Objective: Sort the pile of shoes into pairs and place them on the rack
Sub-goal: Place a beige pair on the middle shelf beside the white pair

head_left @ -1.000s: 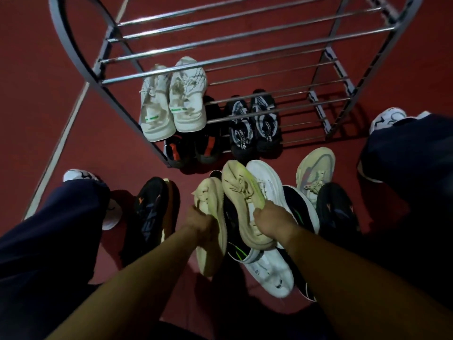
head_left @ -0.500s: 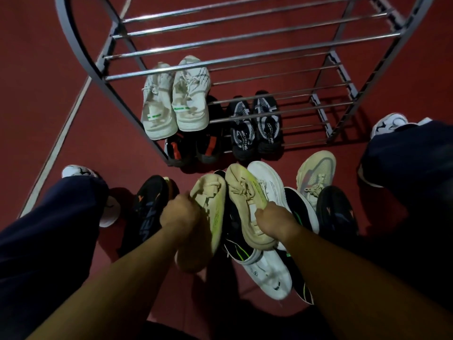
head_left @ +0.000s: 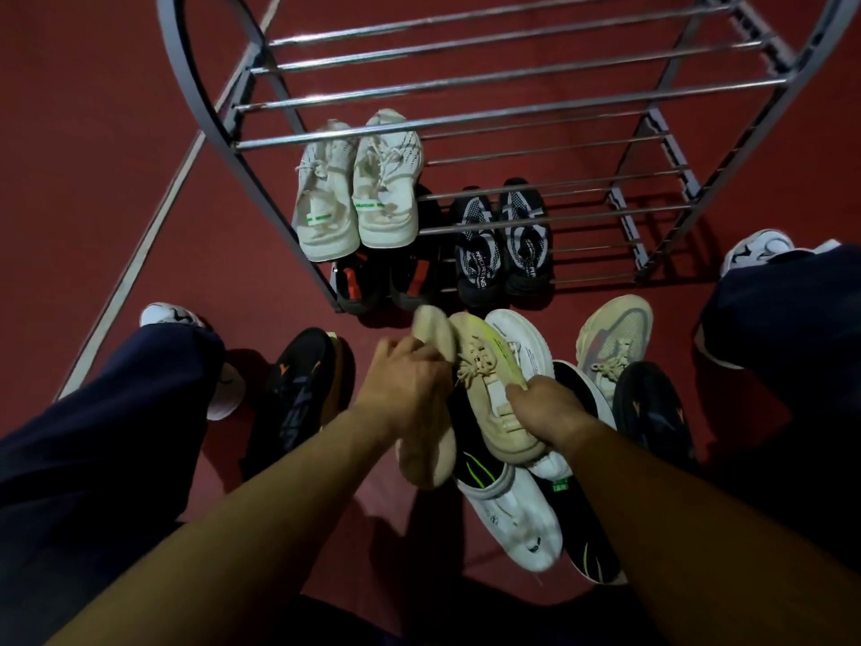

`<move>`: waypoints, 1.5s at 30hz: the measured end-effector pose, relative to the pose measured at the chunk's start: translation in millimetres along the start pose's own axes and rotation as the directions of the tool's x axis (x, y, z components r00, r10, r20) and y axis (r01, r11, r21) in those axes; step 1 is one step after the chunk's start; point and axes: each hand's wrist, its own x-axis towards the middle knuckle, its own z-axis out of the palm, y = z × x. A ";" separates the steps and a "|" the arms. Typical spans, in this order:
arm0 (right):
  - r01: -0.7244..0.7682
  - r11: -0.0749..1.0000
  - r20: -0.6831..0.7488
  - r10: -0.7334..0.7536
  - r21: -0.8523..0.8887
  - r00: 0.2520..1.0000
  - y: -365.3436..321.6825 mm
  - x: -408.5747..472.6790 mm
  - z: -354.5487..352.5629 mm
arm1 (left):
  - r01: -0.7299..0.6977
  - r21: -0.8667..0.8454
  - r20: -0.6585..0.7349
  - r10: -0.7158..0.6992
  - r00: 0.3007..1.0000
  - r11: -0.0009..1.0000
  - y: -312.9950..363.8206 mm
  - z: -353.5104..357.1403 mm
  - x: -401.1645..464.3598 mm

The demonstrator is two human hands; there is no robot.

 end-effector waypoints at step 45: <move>0.164 0.934 -0.233 -0.091 0.317 0.968 -110.7 -43.3 -193.6 | 0.245 -0.928 0.320 -0.267 0.909 -0.281 9.7 -138.7 93.3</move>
